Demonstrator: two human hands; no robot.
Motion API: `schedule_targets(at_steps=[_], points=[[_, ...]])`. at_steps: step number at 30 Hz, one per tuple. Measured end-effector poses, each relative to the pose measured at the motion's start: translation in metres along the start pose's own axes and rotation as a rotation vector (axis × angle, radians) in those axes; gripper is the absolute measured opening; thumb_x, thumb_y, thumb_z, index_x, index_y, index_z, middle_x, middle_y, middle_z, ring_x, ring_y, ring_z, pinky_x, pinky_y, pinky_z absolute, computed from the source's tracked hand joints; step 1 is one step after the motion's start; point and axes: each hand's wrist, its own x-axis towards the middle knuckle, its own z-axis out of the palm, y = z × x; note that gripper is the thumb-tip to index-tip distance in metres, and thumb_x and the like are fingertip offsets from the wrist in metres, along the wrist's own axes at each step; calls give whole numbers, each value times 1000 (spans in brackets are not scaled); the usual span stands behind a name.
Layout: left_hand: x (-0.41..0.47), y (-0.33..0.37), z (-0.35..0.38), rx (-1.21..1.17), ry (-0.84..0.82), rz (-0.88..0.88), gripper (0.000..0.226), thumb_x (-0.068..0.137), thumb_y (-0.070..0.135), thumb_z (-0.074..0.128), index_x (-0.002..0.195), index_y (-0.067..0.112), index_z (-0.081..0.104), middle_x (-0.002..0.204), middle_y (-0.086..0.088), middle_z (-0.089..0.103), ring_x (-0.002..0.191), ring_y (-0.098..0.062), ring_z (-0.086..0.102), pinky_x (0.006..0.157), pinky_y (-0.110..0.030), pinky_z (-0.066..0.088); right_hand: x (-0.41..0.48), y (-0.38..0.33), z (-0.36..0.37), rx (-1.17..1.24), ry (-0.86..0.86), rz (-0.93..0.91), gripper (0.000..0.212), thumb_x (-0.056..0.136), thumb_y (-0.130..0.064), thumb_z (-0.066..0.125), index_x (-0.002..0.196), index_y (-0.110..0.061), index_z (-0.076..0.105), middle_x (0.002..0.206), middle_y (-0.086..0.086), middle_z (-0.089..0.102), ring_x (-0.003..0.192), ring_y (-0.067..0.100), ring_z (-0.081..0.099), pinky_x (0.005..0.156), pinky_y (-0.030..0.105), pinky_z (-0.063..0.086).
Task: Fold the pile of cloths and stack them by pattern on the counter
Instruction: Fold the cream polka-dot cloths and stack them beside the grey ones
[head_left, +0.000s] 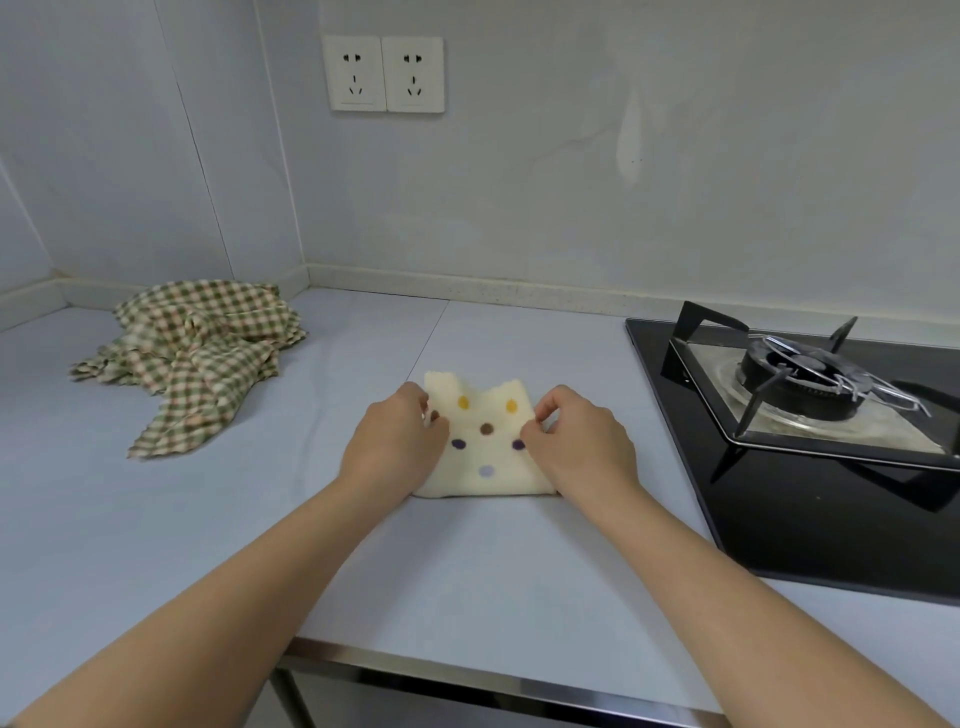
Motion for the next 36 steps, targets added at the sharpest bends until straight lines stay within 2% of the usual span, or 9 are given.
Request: schedule_targets(at_steps=[5,7,10,14,16,19,25,31,36], points=[[-13,5,5,371,193,161,40,90,27,57,124,18,37,96,1,55,80,-27,57,61,-32,39,-3,0,-2,-155,15,-84,25,88,-29,57,107,-25,42,76,-9,52,74,21,50,59,31,35],[-13,3,3,368,298,465,29,87,25,61,113,17,50,100,2,55,80,-24,59,58,-31,37,1,5,-2,-87,55,-216,26,87,-17,55,112,-24,48,94,-8,55,85,20,54,80,34,41],[-8,-4,3,394,77,740,25,91,39,48,103,23,61,101,6,59,90,-20,59,68,-29,34,10,14,-6,-107,-10,-360,45,85,3,44,116,-25,64,127,-10,56,119,14,50,109,33,24],[3,-19,-7,448,180,680,23,91,18,53,112,21,63,117,3,60,100,-23,60,83,-34,38,12,19,-12,-264,-118,-326,51,88,2,39,117,-30,65,127,-8,54,123,16,45,118,48,-3],[1,-21,-15,310,146,745,27,89,36,52,109,22,65,111,7,63,97,-19,61,81,-32,42,11,20,-13,-293,-73,-334,49,89,0,40,119,-31,63,131,-7,48,126,17,41,118,49,-5],[-5,-17,-13,320,-153,843,55,79,68,45,119,33,60,118,20,59,109,-3,53,87,-25,45,10,20,-13,-252,-121,-352,58,85,4,37,129,-28,56,146,-9,39,136,13,32,119,48,-5],[-2,-19,-6,285,-68,739,43,92,53,29,103,27,61,95,10,66,85,-18,60,72,-38,49,10,24,-7,-86,-223,-359,64,86,-12,52,144,-31,33,143,-11,42,136,12,31,118,47,-4],[-5,-16,-15,-228,-160,467,16,98,23,48,91,22,62,92,14,69,93,-3,60,87,-28,46,13,27,-3,35,-134,-380,25,88,-19,62,111,-26,63,127,-12,50,121,7,45,118,43,8],[-8,-23,-17,160,-277,621,55,77,61,60,125,38,48,123,28,52,111,6,49,92,-22,42,18,28,-1,146,-43,-425,4,86,-18,64,89,-20,66,110,-12,60,105,10,56,108,44,32]])
